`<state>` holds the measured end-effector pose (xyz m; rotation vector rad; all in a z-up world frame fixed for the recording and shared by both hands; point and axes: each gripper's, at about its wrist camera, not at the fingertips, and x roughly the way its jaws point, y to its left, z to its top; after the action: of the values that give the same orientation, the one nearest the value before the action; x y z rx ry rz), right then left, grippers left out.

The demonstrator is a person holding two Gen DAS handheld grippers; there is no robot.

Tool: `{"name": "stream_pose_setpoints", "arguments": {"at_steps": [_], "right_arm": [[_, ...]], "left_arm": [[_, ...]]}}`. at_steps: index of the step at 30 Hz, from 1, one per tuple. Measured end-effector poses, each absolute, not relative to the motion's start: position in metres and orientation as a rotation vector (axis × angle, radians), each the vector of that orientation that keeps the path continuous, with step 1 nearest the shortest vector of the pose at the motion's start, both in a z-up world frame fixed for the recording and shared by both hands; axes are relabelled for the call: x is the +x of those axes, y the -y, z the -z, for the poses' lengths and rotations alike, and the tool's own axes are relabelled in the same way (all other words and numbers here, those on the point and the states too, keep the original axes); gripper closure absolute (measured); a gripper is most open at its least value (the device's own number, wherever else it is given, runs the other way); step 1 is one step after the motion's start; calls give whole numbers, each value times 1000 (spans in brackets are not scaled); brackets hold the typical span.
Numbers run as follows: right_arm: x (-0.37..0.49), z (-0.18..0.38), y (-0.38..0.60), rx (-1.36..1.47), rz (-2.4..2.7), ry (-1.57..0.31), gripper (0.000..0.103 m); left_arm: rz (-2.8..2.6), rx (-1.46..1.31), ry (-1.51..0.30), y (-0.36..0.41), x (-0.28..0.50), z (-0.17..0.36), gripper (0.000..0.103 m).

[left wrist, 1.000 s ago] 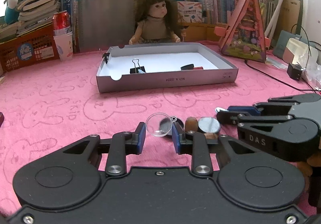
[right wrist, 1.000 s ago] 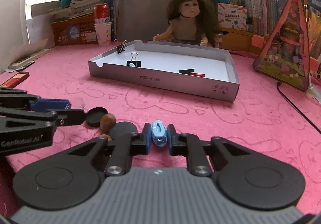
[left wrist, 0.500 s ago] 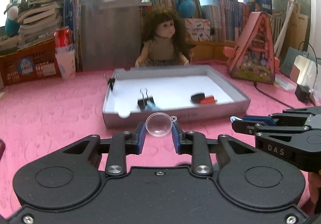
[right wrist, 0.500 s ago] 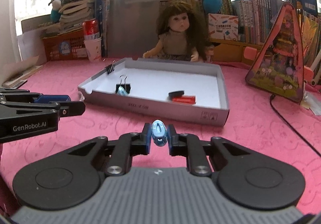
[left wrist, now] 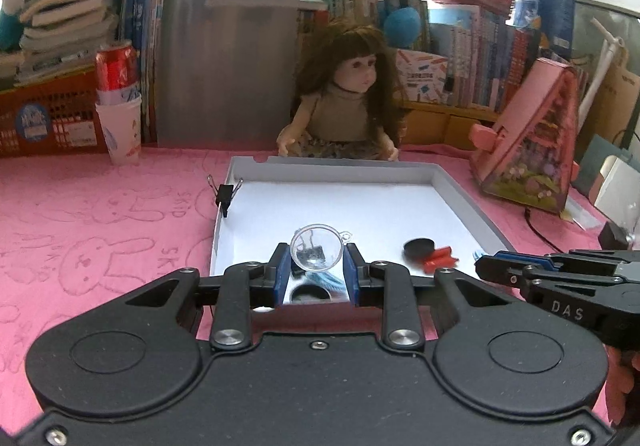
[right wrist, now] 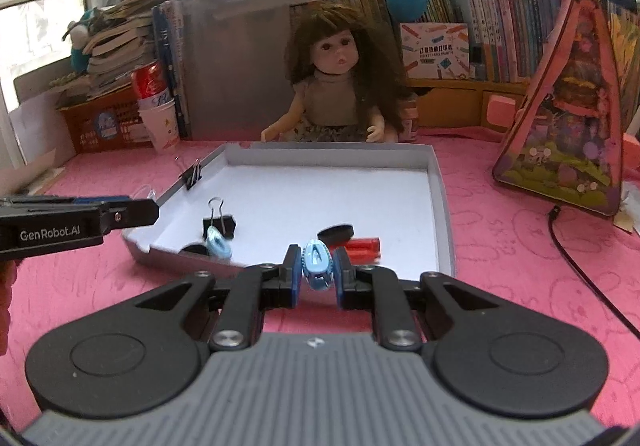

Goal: Organize rigid objects
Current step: 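Carry the blue clip in the right tool and clear dome in the left tool over the tray, then open the right tool to drop the blue clip while the left tool releases the clear dome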

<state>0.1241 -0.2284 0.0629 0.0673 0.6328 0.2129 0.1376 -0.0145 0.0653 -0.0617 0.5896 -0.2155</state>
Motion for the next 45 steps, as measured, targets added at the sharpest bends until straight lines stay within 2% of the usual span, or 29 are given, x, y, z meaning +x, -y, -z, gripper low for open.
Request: {"name": "stream_pose_setpoints", "arguments": {"at_steps": [17, 27, 45], "right_arm": [[218, -58, 254, 333, -165, -806, 83], [243, -42, 253, 291, -95, -827, 82], [260, -21, 253, 251, -62, -858, 82]], "left_arm": [[196, -111, -742, 11, 234, -56, 77], [179, -107, -804, 20, 262, -33, 77], [153, -81, -812, 29, 281, -16, 77]]}}
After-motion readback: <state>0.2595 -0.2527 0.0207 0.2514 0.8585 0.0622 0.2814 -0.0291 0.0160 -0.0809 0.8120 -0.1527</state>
